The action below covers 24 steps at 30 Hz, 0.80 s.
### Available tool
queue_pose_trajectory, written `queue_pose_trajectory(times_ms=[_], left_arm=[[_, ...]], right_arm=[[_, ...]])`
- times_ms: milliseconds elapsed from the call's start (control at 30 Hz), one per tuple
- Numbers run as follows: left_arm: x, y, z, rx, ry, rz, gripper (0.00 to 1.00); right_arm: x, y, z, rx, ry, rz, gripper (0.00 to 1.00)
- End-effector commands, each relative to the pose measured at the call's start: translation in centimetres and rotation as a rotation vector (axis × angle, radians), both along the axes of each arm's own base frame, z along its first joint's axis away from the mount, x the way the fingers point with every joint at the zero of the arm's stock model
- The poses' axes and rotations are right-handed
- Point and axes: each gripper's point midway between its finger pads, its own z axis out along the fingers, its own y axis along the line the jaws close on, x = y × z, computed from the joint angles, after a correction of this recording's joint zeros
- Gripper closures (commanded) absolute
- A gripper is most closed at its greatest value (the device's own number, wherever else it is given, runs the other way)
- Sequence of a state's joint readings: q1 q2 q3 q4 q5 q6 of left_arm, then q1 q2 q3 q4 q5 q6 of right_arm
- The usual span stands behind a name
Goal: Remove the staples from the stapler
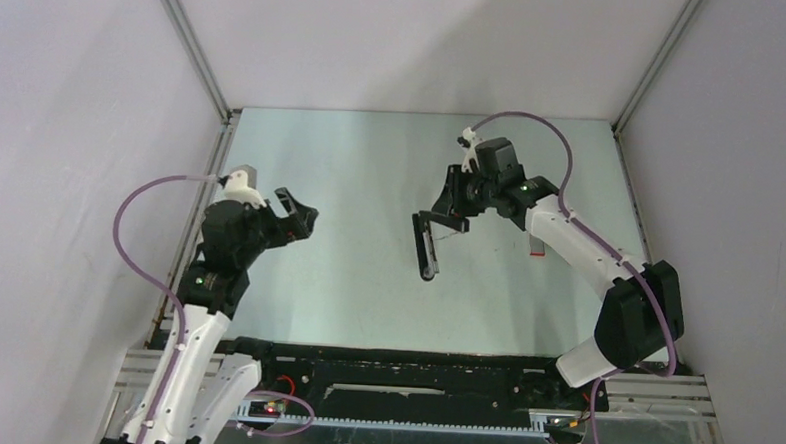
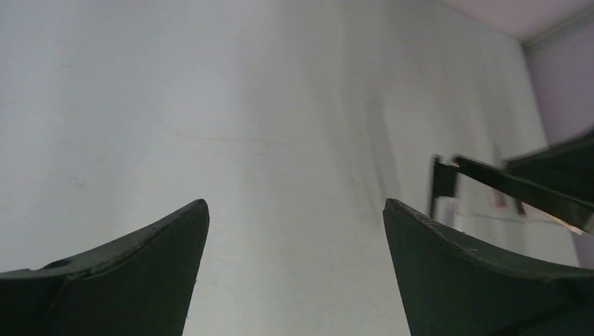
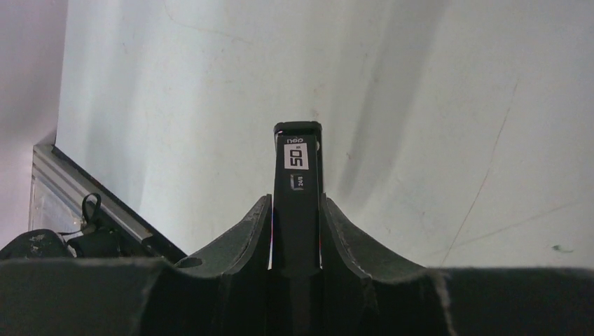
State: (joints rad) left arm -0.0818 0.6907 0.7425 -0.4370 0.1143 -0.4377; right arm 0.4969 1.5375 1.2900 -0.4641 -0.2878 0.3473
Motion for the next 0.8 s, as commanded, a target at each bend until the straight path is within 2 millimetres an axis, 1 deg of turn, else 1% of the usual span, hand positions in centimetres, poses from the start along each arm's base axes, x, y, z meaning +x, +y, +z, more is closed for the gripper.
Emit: queue_pose_trajectory(times_ms=[0, 67, 133, 167, 200, 267, 333, 400, 500, 567, 600, 633, 667, 733, 767], left_arm=[[0.1, -4.8, 1.9, -0.066, -0.125, -0.126, 0.0], [-0.1, -7.2, 1.3, -0.068, -0.126, -0.167, 0.01], [-0.4, -9.4, -0.2, -0.094, -0.103, -0.203, 0.02], [-0.6, -10.5, -0.8, -0.117, -0.092, -0.226, 0.04], [-0.8, -11.4, -1.5, -0.139, -0.077, -0.246, 0.05], [-1.1, -12.6, -2.6, -0.161, -0.06, -0.27, 0.07], [-1.3, -13.2, -3.3, -0.158, -0.055, -0.278, 0.07], [-1.4, -13.3, -3.4, -0.143, -0.059, -0.282, 0.07], [-1.4, -12.6, -3.2, -0.115, -0.072, -0.263, 0.07], [-1.5, -12.0, -3.2, -0.097, -0.074, -0.244, 0.06], [-1.5, -11.8, -3.3, -0.091, -0.075, -0.236, 0.06], [-1.5, -11.6, -3.3, -0.086, -0.074, -0.231, 0.05], [-1.6, -11.4, -3.5, -0.079, -0.068, -0.227, 0.05], [-1.8, -11.1, -3.9, -0.067, -0.059, -0.219, 0.05], [-1.8, -11.0, -4.1, -0.063, -0.055, -0.213, 0.05]], right_arm=[[-1.0, 2.0, 3.3, 0.12, -0.079, -0.011, 1.0], [-1.4, 1.7, 2.5, 0.117, -0.069, -0.052, 1.0], [-1.8, 1.1, 1.6, 0.125, -0.053, -0.097, 1.0], [-2.0, 0.6, 0.7, 0.114, -0.043, -0.123, 1.0], [-2.0, 0.1, 0.2, 0.099, -0.044, -0.149, 1.0], [-1.9, -0.9, -0.8, 0.058, -0.046, -0.184, 1.0], [-1.8, -1.6, -1.5, 0.002, -0.055, -0.202, 1.0], [-1.7, -2.1, -1.9, -0.048, -0.079, -0.201, 1.0], [-2.0, -1.8, -2.0, -0.097, -0.128, -0.137, 1.0], [-2.4, -1.1, -2.1, -0.111, -0.154, -0.045, 1.0], [-2.7, -0.8, -2.3, -0.122, -0.162, 0.005, 0.96], [-3.1, -0.6, -2.6, -0.135, -0.164, 0.057, 0.9], [-3.6, -0.3, -3.2, -0.153, -0.151, 0.119, 0.81], [-4.1, -0.1, -4.0, -0.205, -0.147, 0.202, 0.64], [-4.2, -0.1, -4.5, -0.243, -0.143, 0.232, 0.57]])
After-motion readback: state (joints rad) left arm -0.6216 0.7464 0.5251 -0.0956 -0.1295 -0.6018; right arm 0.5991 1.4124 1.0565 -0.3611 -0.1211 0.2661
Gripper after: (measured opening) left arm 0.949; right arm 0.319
